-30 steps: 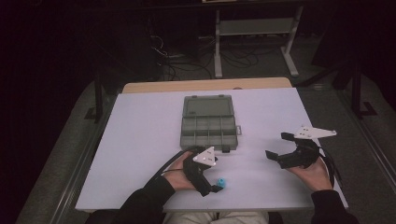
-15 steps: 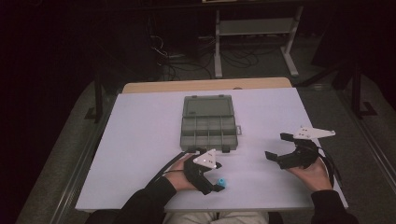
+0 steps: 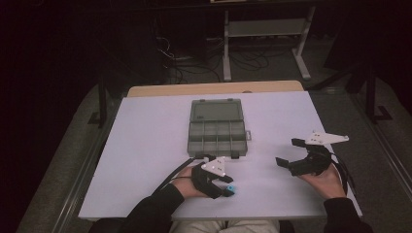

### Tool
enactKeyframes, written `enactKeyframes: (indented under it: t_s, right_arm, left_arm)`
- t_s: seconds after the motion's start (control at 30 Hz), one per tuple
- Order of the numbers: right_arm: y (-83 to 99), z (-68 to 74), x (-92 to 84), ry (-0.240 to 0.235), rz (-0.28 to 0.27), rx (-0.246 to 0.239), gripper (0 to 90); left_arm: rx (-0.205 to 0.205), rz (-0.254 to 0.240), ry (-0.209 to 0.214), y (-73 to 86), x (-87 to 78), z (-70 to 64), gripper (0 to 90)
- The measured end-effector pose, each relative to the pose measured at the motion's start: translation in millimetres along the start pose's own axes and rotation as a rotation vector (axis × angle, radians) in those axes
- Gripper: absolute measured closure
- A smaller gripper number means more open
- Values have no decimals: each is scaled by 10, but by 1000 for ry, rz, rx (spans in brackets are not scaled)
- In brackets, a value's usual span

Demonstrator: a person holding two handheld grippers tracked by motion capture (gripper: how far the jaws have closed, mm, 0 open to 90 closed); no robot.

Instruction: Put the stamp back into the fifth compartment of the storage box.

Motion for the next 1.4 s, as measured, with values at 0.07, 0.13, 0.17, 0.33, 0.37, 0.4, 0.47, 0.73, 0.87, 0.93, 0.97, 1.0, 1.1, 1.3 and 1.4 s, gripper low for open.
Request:
enactKeyframes:
  t_s: [0.07, 0.13, 0.17, 0.33, 0.37, 0.4, 0.47, 0.73, 0.87, 0.93, 0.97, 1.0, 1.1, 1.3, 1.4]
  right_arm:
    - [2, 0, 1, 0, 1, 0, 0]
    - [4, 0, 5, -1, 3, -1, 0]
    - [6, 1, 6, 0, 4, -1, 0]
    - [6, 0, 5, 1, 4, -3, 0]
    - [5, -1, 3, 1, 3, -2, 0]
    - [4, -1, 3, 1, 3, -2, 0]
    - [3, -3, 3, 1, 2, -2, 0]
    - [7, 1, 5, 2, 5, -2, 0]
    - [8, 0, 6, 2, 6, -2, 0]
    - [8, -1, 5, 2, 6, -2, 0]
    - [7, -2, 5, 2, 5, -1, 0]
    - [7, -2, 5, 2, 5, -1, 0]
    - [9, -4, 4, 2, 5, -1, 0]
    - [12, -5, 5, 2, 8, 0, 0]
    - [12, -4, 5, 2, 7, 0, 0]
  left_arm:
    - [9, 3, -8, 3, 1, -1, 581]
    - [10, 1, -6, 1, -4, -3, 611]
    - [10, -3, -4, -2, -6, -3, 626]
    - [-4, -10, 9, 2, -13, 2, 686]
    - [-6, -12, 14, 3, -15, 2, 694]
    - [-5, -15, 15, 1, -17, 2, 704]
    - [-13, -21, 25, -6, -25, -4, 720]
    - [-17, -19, 34, -12, -32, -22, 721]
    - [-17, -23, 33, -18, -51, -19, 723]
    - [-15, -22, 31, -20, -63, -17, 723]
    - [-18, -27, 30, -26, -71, -15, 723]
    - [-21, -31, 28, -29, -81, -10, 723]
    - [-30, -44, 25, -39, -115, 7, 723]
    - [-38, -61, 14, -66, -178, 35, 723]
    - [-41, -72, 6, -77, -215, 54, 723]
Point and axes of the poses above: each handheld gripper's, and its own axes: x roughly forward along the jaws, y roughly out of its underside, z roughly to its left, the point moved 9 cm from there along x, roughly forward along the jaws, and after that the axes turned 5 degrees about x, right-handed, at the moved point
